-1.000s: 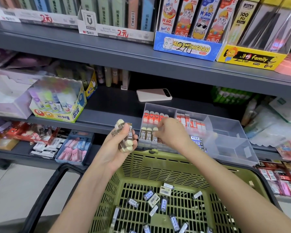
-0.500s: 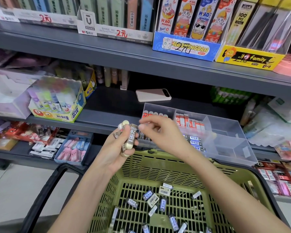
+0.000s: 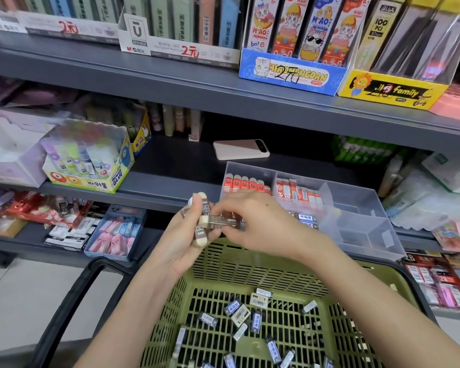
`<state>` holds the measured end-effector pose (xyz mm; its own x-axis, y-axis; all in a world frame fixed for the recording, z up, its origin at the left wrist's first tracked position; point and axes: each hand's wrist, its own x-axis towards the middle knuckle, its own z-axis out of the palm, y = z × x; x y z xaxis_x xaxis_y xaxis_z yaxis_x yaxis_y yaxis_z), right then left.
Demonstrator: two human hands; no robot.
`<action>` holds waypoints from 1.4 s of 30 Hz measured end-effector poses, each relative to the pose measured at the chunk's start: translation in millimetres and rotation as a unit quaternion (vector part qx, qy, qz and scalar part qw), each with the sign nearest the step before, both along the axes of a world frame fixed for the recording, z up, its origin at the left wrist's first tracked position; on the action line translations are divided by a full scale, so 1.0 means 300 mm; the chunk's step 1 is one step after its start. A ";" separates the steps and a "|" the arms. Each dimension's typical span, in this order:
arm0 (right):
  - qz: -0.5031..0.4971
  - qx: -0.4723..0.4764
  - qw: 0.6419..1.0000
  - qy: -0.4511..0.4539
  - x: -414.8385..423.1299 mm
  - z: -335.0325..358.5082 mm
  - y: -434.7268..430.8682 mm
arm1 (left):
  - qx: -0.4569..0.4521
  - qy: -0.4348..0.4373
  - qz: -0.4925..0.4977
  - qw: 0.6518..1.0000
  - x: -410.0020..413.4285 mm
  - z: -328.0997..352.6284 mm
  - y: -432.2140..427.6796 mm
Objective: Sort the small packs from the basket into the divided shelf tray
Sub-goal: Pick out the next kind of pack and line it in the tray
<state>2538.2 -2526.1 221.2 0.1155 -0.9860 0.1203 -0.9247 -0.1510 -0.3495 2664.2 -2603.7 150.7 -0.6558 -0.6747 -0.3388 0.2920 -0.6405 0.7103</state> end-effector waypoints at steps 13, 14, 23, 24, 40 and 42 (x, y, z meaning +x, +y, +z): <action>-0.300 0.062 0.898 -0.316 -0.193 -0.053 -0.011 | -0.019 0.002 0.005 1.000 0.014 0.005 -0.002; -0.308 0.085 0.885 -0.338 -0.185 -0.068 -0.018 | -0.020 -0.001 0.007 1.000 0.014 0.006 -0.001; -0.325 0.095 0.925 -0.172 -0.146 -0.117 -0.052 | -0.003 0.013 0.007 1.000 0.018 0.005 -0.005; -0.315 0.089 0.939 -0.110 -0.138 -0.120 -0.054 | 0.002 0.017 0.009 1.000 0.019 0.005 -0.006; -0.196 -0.009 0.959 -0.204 -0.031 -0.040 -0.022 | -0.064 0.030 -0.006 0.997 0.023 0.003 0.000; -0.159 0.033 0.938 -0.306 0.004 -0.020 -0.017 | -0.075 0.033 -0.010 0.997 0.021 0.001 0.002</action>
<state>2539.5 -2531.2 215.2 -0.2571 -0.9664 0.0054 -0.5417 0.1394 -0.8289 2670.6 -2603.2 151.0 -0.6871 -0.7009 -0.1911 0.3291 -0.5348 0.7783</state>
